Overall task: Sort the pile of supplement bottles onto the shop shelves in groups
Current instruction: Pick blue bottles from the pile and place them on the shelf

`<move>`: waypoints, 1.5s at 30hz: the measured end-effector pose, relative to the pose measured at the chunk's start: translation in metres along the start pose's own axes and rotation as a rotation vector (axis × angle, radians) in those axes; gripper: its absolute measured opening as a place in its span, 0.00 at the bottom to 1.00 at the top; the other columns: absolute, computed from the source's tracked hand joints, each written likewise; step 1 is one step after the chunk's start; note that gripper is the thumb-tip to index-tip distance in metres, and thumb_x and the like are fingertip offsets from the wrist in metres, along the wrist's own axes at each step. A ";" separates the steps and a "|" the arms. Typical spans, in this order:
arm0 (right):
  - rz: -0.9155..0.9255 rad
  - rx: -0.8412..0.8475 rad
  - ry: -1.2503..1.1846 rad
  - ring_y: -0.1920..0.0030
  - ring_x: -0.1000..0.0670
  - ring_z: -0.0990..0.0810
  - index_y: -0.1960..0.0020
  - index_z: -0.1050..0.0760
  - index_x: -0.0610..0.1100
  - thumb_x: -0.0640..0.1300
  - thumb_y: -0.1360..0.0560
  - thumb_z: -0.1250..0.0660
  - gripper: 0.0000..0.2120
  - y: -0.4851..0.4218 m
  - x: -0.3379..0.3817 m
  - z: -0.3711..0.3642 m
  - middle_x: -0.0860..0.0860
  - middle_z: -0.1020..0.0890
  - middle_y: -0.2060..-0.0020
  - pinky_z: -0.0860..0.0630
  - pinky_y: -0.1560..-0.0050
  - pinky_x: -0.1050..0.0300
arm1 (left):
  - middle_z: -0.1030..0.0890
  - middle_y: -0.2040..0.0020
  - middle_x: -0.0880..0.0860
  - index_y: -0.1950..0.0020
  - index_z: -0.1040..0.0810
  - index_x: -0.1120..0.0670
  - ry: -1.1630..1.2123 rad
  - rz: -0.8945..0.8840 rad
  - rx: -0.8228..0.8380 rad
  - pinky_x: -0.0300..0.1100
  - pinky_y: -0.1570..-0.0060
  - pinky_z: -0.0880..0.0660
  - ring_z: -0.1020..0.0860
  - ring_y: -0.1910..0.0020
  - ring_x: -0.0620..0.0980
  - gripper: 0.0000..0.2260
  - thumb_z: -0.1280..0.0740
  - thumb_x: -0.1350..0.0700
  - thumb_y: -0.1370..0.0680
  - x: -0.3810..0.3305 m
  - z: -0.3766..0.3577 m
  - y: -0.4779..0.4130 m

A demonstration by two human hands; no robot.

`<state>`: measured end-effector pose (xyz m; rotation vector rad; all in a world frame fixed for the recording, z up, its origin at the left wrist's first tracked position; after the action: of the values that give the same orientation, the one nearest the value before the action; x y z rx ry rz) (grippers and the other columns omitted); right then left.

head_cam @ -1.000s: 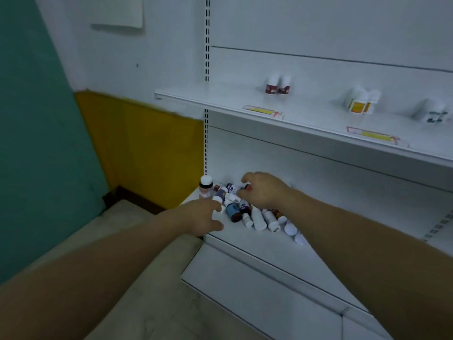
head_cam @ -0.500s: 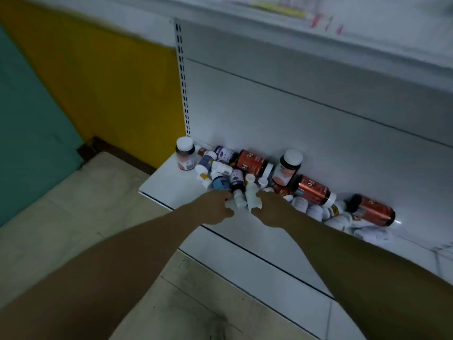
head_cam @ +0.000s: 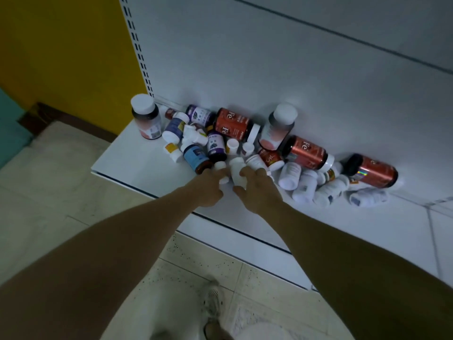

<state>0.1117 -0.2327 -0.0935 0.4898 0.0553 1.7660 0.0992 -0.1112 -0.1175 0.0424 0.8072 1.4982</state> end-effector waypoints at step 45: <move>0.128 -0.399 -2.060 0.63 0.48 0.20 0.49 0.24 0.41 0.53 0.32 0.37 0.18 0.347 0.133 0.204 0.44 0.18 0.60 0.26 0.57 0.55 | 0.18 0.55 0.58 0.45 0.23 0.59 1.697 -0.519 0.169 0.40 0.60 0.20 0.18 0.62 0.51 0.12 0.45 0.63 0.21 -0.132 0.142 0.384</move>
<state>-0.1579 -0.2426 0.2334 1.7277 -1.6915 0.6198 -0.1434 -0.1172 0.2377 -1.3558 2.0329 0.6747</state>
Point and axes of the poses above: each hand's wrist, its own y-axis away from the middle knuckle, its own z-axis out of the back of the hand, x = y × z, the point moved 9 cm from there along -y, towards the middle knuckle
